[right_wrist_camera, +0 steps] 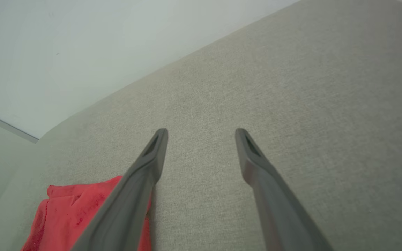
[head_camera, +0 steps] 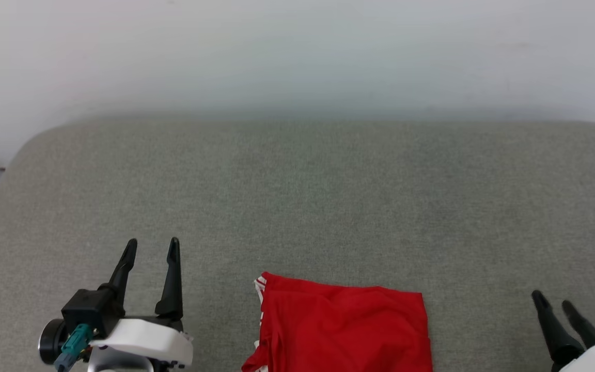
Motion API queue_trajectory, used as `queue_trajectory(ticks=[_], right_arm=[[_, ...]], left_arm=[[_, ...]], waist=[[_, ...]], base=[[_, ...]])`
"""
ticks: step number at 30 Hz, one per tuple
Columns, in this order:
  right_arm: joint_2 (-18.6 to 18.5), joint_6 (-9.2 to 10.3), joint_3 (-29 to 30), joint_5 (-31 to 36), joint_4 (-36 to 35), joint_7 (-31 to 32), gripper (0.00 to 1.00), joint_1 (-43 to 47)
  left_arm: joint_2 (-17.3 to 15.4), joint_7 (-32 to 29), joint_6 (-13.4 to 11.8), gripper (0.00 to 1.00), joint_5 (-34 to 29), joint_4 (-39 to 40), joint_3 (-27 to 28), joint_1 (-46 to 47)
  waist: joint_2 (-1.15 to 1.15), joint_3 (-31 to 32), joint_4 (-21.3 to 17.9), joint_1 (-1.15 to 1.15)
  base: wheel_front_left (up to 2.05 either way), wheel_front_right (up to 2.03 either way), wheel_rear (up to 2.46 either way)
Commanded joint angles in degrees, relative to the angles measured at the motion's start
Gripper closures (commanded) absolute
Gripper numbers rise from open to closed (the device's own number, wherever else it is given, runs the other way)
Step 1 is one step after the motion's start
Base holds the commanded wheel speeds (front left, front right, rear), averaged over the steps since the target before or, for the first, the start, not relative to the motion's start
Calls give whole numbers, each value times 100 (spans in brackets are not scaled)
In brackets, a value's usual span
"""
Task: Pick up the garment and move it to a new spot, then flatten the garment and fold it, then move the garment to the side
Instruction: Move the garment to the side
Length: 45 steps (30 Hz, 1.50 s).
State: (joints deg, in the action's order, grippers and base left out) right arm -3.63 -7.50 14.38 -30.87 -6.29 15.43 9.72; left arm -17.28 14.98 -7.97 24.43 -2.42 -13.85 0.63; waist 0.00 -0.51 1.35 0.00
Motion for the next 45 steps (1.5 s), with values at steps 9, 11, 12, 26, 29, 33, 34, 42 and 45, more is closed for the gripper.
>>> queue_trajectory(ticks=[9, 11, 12, 26, 29, 33, 34, 42, 45], right_arm=[[-445, 4, -993, -1681, 974, 1827, 0, -390], [-533, 4, -1228, -1907, 1091, 2050, 0, -388], [-540, 4, -1332, -2015, 1128, 2119, 0, -417], [-731, 13, -2133, -2264, 1624, 2208, 100, -768], [-976, 8, -2215, -2033, 1326, 2026, 100, -850], [-1232, 6, -2290, -1692, 890, 1822, 100, -947], [-1274, 5, -2297, -1627, 797, 1802, 100, -943], [-1745, 5, -2055, -880, 259, 1963, 100, -738], [-1847, 5, -1952, -680, 162, 2063, 100, -738]], left_arm=[[350, 28, 242, 0, -205, 15, 175, 503], [431, 28, 294, 0, -251, -7, 220, 561], [459, 28, 322, 0, -283, -7, 240, 589], [805, 28, 640, 0, -612, -188, 593, 726], [830, 28, 692, 0, -665, -237, 645, 635], [827, 28, 725, 0, -745, -274, 717, 527], [824, 28, 728, 0, -768, -278, 733, 502], [862, 27, 757, 0, -849, -188, 781, 245], [863, 27, 766, 0, -877, -153, 776, 218]], waist=[[0, -776, 329, 0], [0, -888, 387, 0], [0, -941, 409, 0], [0, -1166, 549, 0], [0, -1029, 503, 0], [0, -791, 354, 0], [0, -725, 300, 0], [0, -428, -419, 0], [0, -430, -683, 0]], base=[[0, 0, 0], [0, 0, 0], [0, 0, 0], [0, 0, 0], [0, 0, 0], [0, 0, 0], [0, 0, 0], [0, 0, 0], [0, 0, 0]])
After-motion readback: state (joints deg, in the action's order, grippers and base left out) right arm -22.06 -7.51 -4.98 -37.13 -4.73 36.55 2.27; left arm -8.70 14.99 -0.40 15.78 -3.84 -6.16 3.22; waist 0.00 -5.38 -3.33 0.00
